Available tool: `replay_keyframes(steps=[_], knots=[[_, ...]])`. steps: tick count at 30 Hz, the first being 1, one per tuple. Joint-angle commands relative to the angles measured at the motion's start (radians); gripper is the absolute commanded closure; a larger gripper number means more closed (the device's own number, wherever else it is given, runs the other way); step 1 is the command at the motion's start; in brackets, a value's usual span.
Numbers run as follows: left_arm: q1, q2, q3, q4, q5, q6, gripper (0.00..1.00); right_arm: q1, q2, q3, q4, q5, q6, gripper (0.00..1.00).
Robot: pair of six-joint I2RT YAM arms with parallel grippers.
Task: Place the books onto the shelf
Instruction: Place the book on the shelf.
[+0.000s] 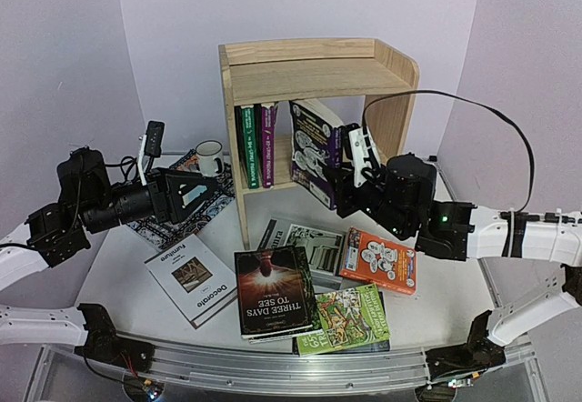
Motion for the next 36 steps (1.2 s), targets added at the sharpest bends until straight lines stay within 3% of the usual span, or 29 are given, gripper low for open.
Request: replay_keyframes(steps=[1, 36], knots=[[-0.002, -0.013, 0.009, 0.005, 0.0, -0.004, 0.06, -0.002, 0.003, 0.058, 0.187, 0.033, -0.014, 1.0], [-0.002, 0.038, 0.017, 0.021, 0.009, -0.003, 0.06, -0.001, 0.328, 0.325, 0.252, 0.146, -0.056, 1.0]])
